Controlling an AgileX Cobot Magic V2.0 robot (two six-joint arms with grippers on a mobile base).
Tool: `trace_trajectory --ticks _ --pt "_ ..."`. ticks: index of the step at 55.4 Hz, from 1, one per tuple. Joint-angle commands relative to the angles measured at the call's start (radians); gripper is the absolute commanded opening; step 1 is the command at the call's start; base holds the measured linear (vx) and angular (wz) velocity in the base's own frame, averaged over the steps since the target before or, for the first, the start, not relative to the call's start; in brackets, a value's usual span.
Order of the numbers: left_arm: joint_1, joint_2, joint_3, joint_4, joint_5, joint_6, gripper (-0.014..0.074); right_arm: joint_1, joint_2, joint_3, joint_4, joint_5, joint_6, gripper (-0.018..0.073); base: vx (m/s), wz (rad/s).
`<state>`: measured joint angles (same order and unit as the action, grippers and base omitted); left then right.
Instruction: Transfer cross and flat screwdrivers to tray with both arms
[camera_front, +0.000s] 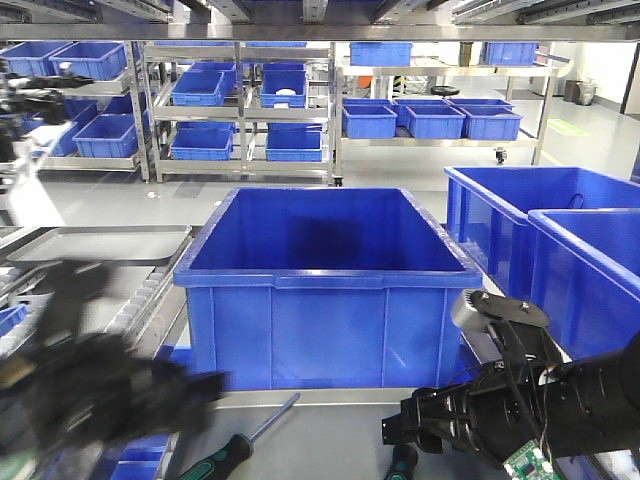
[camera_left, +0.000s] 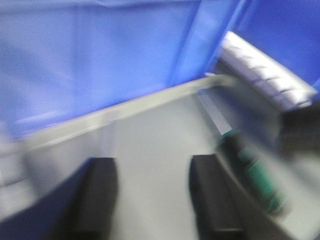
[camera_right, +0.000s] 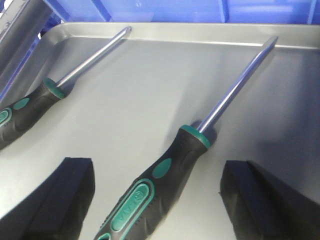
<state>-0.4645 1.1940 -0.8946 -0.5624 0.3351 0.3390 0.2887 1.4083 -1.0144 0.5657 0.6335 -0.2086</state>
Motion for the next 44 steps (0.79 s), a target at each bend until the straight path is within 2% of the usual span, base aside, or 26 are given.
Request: trace_trajectory --ticks 1,7,13,15,20,31,37,40,44 --pt "0.017 -0.161 0.097 0.147 -0.147 -0.115 0.0276 -0.002 -0.034 -0.033 0.023 -0.037 -0.008 0.0593 0.00 0.00" --pt "0.071 -0.354 0.280 0.344 -0.193 -0.265 0.0150 -0.002 -0.034 -0.033 0.023 -0.037 -0.008 0.0593 0.00 0.00" --pt "0.150 -0.575 0.441 0.464 -0.194 -0.349 0.0023 -0.002 -0.034 -0.033 0.023 -0.037 -0.008 0.0593 0.00 0.00" --pt "0.187 -0.639 0.499 0.479 -0.194 -0.360 -0.0010 -0.002 -0.034 -0.033 0.023 -0.037 -0.008 0.0593 0.00 0.00" --pt "0.277 -0.822 0.615 0.481 -0.194 -0.360 -0.0008 -0.002 -0.034 -0.033 0.023 -0.037 -0.008 0.0593 0.00 0.00" --pt "0.407 -1.134 0.803 0.481 -0.194 -0.360 -0.0007 -0.002 -0.034 -0.033 0.023 -0.037 -0.008 0.0593 0.00 0.00" --pt "0.447 -1.226 0.873 0.479 -0.197 -0.361 -0.0007 -0.002 -0.034 -0.033 0.023 -0.037 -0.008 0.0593 0.00 0.00" --pt "0.454 -1.217 0.899 0.478 -0.215 -0.364 -0.0007 -0.002 -0.034 -0.033 0.023 -0.035 -0.008 0.0593 0.00 0.00" --pt "0.453 -1.219 0.896 0.480 -0.174 -0.364 -0.0007 -0.002 -0.034 -0.033 0.023 -0.033 -0.008 0.0593 0.00 0.00"
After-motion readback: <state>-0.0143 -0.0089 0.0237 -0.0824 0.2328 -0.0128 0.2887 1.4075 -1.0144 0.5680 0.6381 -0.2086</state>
